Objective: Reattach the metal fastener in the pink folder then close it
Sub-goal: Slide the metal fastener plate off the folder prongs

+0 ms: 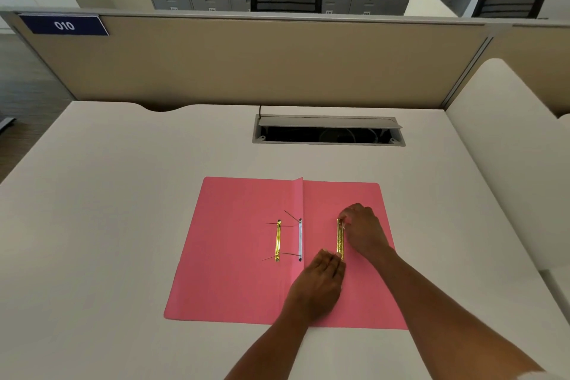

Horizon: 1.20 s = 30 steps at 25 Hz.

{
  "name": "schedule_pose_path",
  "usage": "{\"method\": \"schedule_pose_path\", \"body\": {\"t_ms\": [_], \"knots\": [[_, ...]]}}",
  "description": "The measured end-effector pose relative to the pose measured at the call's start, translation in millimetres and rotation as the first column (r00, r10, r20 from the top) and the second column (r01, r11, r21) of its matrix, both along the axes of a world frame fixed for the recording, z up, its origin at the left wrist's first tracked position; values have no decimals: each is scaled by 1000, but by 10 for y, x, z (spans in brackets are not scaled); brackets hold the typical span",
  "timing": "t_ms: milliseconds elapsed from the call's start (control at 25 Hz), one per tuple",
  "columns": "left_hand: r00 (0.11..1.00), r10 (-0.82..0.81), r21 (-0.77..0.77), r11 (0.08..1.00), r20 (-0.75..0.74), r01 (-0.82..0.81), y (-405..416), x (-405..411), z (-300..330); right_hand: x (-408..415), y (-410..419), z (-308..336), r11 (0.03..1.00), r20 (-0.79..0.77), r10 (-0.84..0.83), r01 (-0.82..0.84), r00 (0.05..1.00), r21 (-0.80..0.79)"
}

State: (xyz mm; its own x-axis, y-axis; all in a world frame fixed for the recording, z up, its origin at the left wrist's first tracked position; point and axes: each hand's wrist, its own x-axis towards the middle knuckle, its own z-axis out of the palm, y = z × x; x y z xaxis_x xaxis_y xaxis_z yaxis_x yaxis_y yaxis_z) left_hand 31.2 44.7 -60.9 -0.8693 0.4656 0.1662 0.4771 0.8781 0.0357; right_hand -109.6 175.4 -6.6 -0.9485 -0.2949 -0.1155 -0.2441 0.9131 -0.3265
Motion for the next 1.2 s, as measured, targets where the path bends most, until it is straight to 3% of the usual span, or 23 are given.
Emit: {"method": "schedule_pose_path", "body": {"t_ms": [320, 520, 760, 1200], "knots": [[1000, 5, -13, 1000, 19, -5, 2, 6, 14, -35, -8, -18, 979, 84, -41, 57, 996, -196], [1000, 3, 50, 999, 26, -5, 45, 17, 9, -49, -57, -31, 912, 166, -182, 229, 969, -339], [1000, 14, 56, 998, -5, -14, 14, 25, -16, -50, -70, -74, 980, 105, -125, 139, 987, -140], [1000, 19, 118, 993, -16, -17, -6, 55, -74, -140, -139, 18, 981, 161, -66, 93, 985, -172]]}}
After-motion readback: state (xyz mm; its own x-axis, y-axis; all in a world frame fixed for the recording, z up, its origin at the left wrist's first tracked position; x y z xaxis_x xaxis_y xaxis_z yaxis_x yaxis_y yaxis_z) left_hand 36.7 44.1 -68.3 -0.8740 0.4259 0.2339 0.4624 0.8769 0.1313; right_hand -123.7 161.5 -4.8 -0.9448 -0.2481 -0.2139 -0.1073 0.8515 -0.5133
